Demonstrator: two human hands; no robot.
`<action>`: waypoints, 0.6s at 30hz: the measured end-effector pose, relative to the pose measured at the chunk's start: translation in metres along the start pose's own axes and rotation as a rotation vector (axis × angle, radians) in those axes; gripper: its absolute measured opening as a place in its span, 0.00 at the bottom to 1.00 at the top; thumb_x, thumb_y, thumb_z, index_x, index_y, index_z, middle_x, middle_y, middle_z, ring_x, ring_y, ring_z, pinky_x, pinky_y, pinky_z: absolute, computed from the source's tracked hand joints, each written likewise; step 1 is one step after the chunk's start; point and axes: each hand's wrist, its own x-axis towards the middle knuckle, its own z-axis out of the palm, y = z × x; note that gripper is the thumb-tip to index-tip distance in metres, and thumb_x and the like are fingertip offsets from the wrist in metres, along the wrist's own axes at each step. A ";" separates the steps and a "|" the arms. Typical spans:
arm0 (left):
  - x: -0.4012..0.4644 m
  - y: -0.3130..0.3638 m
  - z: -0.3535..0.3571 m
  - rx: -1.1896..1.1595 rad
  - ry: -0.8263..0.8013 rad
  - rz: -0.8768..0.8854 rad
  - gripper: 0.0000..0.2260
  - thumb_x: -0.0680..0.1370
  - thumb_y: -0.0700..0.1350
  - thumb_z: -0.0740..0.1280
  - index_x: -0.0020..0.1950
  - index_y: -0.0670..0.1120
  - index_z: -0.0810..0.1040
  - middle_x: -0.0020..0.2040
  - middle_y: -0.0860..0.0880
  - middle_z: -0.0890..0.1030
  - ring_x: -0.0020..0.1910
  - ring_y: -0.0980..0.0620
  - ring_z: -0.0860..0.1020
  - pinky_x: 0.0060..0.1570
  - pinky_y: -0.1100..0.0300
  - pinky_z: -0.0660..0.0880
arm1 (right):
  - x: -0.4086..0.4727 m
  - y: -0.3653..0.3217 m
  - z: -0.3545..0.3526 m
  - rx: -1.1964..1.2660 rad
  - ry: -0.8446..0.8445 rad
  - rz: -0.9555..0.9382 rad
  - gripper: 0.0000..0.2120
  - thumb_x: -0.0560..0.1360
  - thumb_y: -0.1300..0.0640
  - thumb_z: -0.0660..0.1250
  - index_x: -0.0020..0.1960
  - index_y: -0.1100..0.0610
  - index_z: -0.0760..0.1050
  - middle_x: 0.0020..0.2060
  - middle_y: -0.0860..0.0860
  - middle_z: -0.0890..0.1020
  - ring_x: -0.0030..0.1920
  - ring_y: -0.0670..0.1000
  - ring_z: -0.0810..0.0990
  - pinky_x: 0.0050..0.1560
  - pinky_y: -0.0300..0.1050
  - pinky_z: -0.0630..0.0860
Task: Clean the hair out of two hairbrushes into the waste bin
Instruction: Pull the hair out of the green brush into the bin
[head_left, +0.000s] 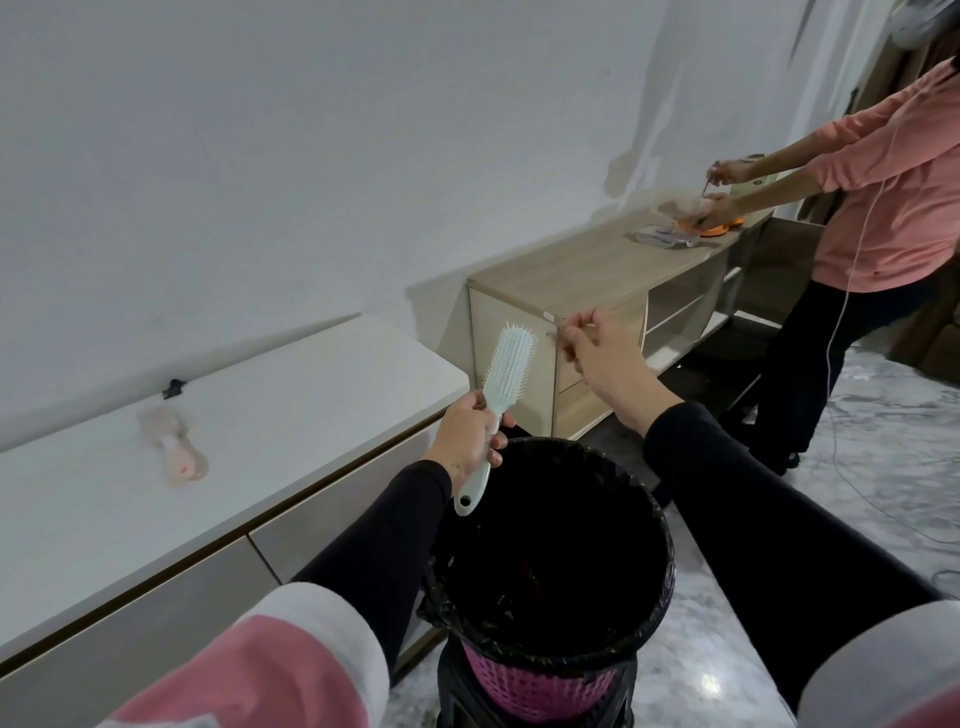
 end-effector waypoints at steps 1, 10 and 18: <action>0.000 0.000 0.000 0.004 0.000 0.004 0.17 0.77 0.32 0.52 0.62 0.39 0.71 0.43 0.44 0.73 0.29 0.54 0.66 0.23 0.65 0.64 | -0.001 0.003 -0.002 -0.248 -0.008 -0.051 0.09 0.80 0.62 0.55 0.45 0.53 0.70 0.35 0.48 0.76 0.31 0.46 0.72 0.35 0.40 0.69; -0.001 -0.001 0.000 0.027 0.013 0.015 0.16 0.78 0.33 0.53 0.63 0.40 0.70 0.42 0.45 0.74 0.28 0.55 0.66 0.24 0.64 0.64 | -0.014 0.009 0.000 -0.979 -0.116 0.016 0.12 0.77 0.56 0.59 0.54 0.46 0.78 0.49 0.46 0.82 0.54 0.51 0.79 0.65 0.56 0.67; -0.009 -0.002 0.008 0.017 0.004 0.015 0.15 0.79 0.34 0.52 0.63 0.42 0.71 0.42 0.45 0.75 0.30 0.54 0.67 0.25 0.63 0.64 | -0.012 0.020 0.029 -0.830 -0.042 -0.401 0.12 0.75 0.49 0.64 0.57 0.48 0.77 0.51 0.47 0.77 0.54 0.49 0.75 0.55 0.49 0.74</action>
